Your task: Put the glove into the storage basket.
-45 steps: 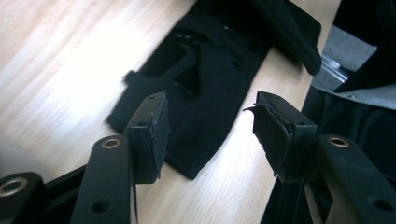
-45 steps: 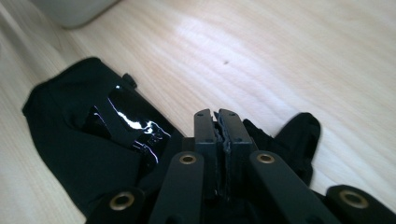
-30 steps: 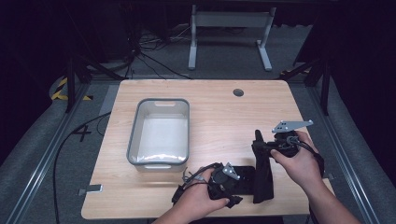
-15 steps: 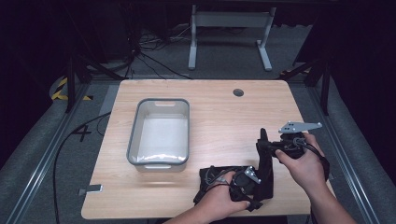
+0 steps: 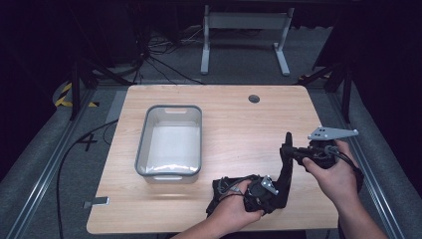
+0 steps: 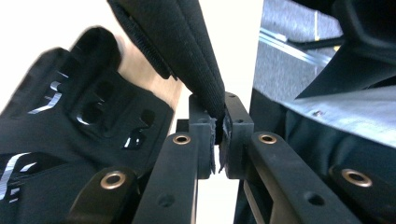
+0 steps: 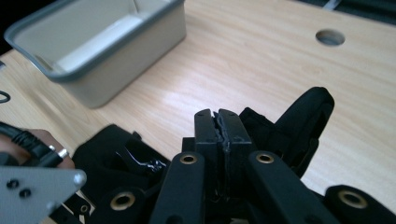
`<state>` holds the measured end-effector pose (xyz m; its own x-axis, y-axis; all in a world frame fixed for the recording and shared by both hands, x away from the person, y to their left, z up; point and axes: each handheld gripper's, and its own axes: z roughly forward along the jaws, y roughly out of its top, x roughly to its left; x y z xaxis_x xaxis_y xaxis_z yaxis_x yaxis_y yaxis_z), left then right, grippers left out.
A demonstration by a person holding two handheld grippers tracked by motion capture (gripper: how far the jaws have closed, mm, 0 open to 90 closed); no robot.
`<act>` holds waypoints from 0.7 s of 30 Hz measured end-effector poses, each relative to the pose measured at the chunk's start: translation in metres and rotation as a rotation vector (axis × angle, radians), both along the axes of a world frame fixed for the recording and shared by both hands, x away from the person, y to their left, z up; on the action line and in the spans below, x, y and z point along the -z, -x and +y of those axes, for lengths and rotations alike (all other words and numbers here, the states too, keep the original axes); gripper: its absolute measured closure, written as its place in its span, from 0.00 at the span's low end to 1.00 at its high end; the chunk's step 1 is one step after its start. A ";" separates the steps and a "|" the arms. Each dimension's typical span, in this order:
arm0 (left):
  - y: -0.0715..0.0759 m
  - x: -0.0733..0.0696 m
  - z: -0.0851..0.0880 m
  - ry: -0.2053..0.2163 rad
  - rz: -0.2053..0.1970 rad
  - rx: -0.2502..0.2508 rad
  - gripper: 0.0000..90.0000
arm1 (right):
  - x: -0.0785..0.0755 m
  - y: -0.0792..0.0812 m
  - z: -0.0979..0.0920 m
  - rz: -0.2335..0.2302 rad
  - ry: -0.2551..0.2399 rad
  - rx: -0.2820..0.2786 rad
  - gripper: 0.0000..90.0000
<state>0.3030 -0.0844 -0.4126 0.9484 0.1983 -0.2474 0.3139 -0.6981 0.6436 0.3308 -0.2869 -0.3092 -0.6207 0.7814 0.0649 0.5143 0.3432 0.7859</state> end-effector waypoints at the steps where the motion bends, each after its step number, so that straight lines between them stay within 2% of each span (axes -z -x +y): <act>1: 0.000 -0.006 0.005 0.001 -0.002 -0.011 0.94 | -0.004 0.001 0.000 -0.012 -0.003 -0.001 0.98; 2: -0.001 -0.011 0.010 0.002 -0.030 -0.027 0.94 | -0.011 0.003 -0.002 -0.035 -0.012 -0.002 0.98; 6: -0.005 -0.024 0.034 -0.026 -0.077 -0.105 0.94 | -0.014 0.001 -0.006 -0.037 -0.033 -0.002 0.98; 11: -0.014 -0.034 0.067 -0.066 -0.163 -0.226 0.94 | -0.008 -0.004 -0.005 -0.022 -0.077 -0.022 0.98; 15: -0.021 -0.040 0.092 -0.078 -0.185 -0.312 0.94 | -0.001 -0.007 0.003 0.000 -0.086 -0.055 0.98; 18: -0.024 -0.041 0.104 -0.093 -0.203 -0.353 0.94 | 0.007 -0.007 0.009 0.016 -0.091 -0.078 0.98; 21: -0.028 -0.040 0.113 -0.099 -0.219 -0.390 0.94 | 0.016 -0.007 0.016 0.003 -0.097 -0.121 0.97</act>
